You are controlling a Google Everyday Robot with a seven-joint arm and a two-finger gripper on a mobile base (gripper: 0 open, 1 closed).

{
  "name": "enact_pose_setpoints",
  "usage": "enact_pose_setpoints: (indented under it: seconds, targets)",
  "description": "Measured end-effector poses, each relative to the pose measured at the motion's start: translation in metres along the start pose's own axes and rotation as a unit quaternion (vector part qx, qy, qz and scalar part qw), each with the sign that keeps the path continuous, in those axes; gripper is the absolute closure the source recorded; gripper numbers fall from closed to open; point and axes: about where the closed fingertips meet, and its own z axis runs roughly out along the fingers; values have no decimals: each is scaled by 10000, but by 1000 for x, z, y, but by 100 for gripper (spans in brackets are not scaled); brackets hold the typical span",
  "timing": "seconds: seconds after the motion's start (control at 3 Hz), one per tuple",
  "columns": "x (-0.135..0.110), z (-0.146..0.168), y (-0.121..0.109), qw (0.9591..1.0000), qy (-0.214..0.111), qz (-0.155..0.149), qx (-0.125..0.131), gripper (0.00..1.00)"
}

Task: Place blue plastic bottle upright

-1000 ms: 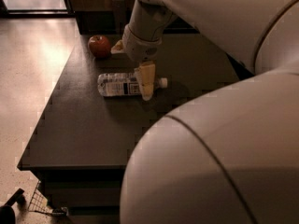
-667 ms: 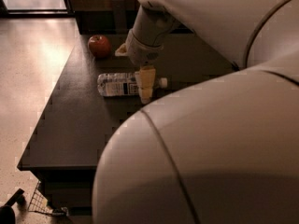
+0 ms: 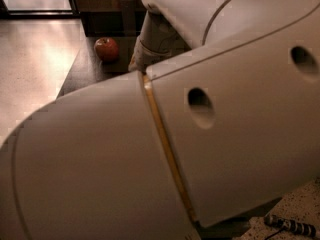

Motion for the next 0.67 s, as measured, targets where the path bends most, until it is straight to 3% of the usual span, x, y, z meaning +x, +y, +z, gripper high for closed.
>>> enact_pose_setpoints:
  seconds: [0.33,0.67]
  targets:
    - [-12,-4,-1,9999,-54,96,-33,41]
    - [-18,-7,-3,10000,-58,-50,-53,65]
